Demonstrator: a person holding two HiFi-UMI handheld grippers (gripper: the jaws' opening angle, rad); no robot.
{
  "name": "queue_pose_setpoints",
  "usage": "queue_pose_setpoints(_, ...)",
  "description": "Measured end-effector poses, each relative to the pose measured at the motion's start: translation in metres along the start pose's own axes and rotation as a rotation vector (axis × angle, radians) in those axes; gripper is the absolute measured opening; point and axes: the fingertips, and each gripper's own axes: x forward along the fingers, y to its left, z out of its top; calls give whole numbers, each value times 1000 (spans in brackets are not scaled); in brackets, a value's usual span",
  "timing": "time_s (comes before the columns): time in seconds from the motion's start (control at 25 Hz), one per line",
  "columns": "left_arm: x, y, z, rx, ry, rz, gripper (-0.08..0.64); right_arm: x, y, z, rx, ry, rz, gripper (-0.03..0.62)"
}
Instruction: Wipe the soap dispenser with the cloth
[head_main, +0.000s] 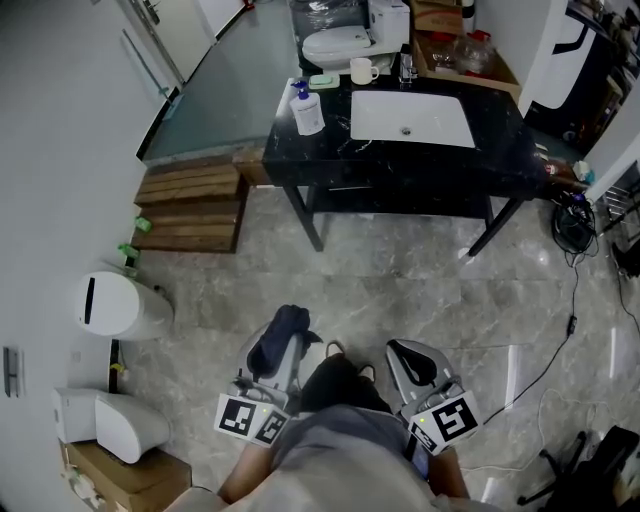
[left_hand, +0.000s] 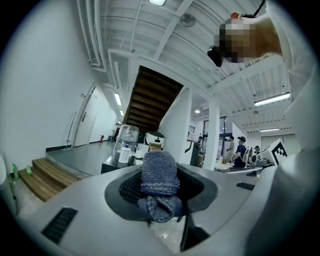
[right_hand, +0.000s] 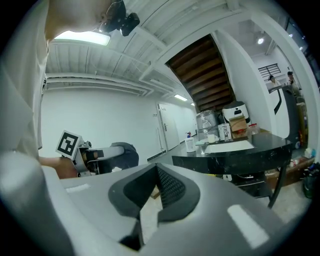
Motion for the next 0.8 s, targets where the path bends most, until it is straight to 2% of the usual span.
queue_pose_setpoints(0.16, 5, 4, 1, -2, 4, 5, 152, 4, 0, 3, 1, -3, 16, 1)
queue_pose_setpoints(0.28, 17, 7, 1, -5, 3, -3, 152, 10, -12, 3, 3, 6, -8, 0)
queue_pose_setpoints(0.44, 31, 13, -2, -18, 2, -8, 152, 22, -18, 4, 5, 30, 15, 2)
queue_pose_setpoints(0.8, 75, 37, 9, -35, -10, -27, 152, 57, -48, 16, -2, 85, -17, 2)
